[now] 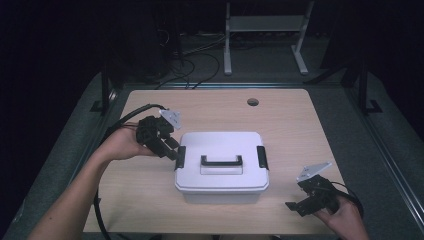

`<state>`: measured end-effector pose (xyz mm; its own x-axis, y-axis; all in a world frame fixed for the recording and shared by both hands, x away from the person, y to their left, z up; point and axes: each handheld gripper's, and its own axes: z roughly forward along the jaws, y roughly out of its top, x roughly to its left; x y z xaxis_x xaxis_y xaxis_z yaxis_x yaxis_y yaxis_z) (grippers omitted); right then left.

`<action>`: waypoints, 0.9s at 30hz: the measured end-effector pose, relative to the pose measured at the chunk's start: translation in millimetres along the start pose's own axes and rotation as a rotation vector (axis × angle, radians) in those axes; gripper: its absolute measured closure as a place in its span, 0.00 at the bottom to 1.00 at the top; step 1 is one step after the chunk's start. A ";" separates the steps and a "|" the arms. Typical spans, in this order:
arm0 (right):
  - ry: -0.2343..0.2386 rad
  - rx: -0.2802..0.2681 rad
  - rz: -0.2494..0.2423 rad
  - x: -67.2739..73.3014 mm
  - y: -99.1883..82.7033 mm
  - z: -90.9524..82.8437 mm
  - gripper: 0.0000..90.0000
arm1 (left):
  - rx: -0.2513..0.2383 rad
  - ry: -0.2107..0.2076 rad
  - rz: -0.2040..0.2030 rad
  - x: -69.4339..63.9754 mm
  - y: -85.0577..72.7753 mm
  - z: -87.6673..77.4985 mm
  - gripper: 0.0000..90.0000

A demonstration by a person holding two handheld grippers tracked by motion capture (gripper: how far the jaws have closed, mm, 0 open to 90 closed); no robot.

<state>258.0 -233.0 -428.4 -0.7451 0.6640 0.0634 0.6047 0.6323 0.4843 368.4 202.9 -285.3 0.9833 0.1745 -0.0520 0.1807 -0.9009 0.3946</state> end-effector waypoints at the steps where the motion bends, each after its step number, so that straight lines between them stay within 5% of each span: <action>1: 0.000 0.000 0.000 -0.3 0.0 0.0 0.17 | -0.001 0.000 -0.004 0.3 -1.4 -0.4 0.63; 27: 0.000 0.004 -0.002 0.0 0.3 1.2 0.17 | -0.044 0.031 -0.103 4.9 -56.7 -0.7 0.54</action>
<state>258.5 -232.3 -429.3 -0.7460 0.6631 0.0624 0.6047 0.6350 0.4807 362.9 255.0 -307.3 0.9582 0.2785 -0.0659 0.2793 -0.8594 0.4282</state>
